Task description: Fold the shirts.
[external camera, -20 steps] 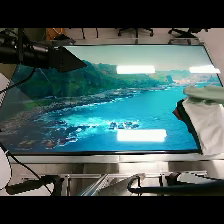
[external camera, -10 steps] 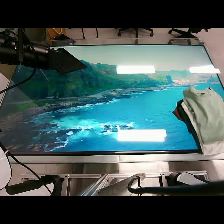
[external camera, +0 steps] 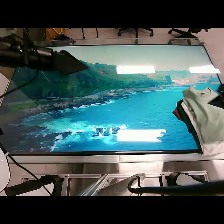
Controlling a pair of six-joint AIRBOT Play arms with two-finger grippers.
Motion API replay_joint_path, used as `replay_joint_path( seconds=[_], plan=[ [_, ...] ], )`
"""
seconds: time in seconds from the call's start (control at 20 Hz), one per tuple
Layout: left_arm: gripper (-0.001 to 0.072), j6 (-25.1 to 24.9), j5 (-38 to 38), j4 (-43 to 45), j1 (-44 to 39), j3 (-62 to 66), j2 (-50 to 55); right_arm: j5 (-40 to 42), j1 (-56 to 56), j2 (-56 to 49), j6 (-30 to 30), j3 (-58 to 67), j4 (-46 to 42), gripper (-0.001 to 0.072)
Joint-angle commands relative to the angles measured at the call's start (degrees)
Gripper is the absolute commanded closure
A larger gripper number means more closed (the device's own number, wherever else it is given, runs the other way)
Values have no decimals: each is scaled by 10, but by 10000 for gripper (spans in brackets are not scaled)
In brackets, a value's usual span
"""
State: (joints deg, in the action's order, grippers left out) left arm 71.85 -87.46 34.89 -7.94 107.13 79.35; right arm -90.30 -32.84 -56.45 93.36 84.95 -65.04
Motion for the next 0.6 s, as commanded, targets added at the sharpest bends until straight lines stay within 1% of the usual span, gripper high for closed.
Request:
replay_joint_path(
  seconds=[0.0,0.05,0.1,0.25,0.4,0.55],
  plan=[
    [692,-45,49,4,0,-154,-38,81,148,9,-17,-60,16,698],
    [692,-63,71,14,0,-214,-52,100,185,15,-21,-85,16,698],
    [692,-71,90,27,0,-272,-66,120,222,22,-21,-111,16,698],
    [692,-104,131,42,0,-402,-96,194,330,49,-21,-189,11,698],
    [692,-126,152,41,0,-483,-121,251,415,79,-18,-253,-14,698],
    [692,-135,193,41,0,-530,-160,301,464,108,-19,-295,-18,698]
  ],
)
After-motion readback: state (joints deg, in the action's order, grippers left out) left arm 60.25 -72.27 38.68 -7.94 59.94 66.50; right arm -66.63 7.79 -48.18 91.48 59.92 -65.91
